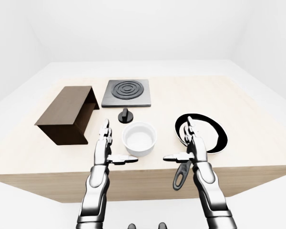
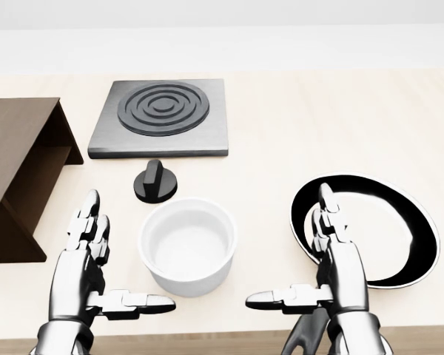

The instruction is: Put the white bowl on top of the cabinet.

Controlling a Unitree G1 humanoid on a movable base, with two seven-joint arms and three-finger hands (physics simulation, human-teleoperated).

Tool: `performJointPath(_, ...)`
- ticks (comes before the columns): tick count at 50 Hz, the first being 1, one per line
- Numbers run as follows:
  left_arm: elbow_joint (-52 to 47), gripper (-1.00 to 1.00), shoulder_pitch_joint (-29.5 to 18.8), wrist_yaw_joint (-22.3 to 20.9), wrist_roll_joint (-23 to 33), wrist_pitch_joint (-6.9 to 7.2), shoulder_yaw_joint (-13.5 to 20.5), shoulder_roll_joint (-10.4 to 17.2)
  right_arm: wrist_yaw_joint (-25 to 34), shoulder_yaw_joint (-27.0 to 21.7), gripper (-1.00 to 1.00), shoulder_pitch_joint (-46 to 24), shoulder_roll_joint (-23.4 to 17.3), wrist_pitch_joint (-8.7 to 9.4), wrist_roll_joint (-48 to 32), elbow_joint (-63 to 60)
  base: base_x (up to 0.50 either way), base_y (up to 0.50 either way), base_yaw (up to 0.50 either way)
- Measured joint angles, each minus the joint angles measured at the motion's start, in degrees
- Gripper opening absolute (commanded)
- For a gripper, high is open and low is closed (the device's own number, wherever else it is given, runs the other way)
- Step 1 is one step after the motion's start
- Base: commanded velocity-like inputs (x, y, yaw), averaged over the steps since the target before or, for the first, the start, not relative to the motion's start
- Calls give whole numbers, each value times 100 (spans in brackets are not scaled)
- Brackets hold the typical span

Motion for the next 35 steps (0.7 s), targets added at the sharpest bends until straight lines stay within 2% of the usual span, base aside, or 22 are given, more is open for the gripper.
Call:
performJointPath(6, -26, 100, 6, -62, -32, 20, 62, 31, 4, -50, 100, -47, -28, -8, -30, 78, 0, 0, 0)
performJointPath(13, -106, 100, 44, -107, -53, 49, 98, 47, -69, -60, 100, -55, -34, -122, -120, 148, 0, 0, 0)
performJointPath(35, -29, 100, 5, -147, -61, 27, 140, 70, -208, -32, 100, -106, -41, -302, -339, 331, 0, 0, 0)
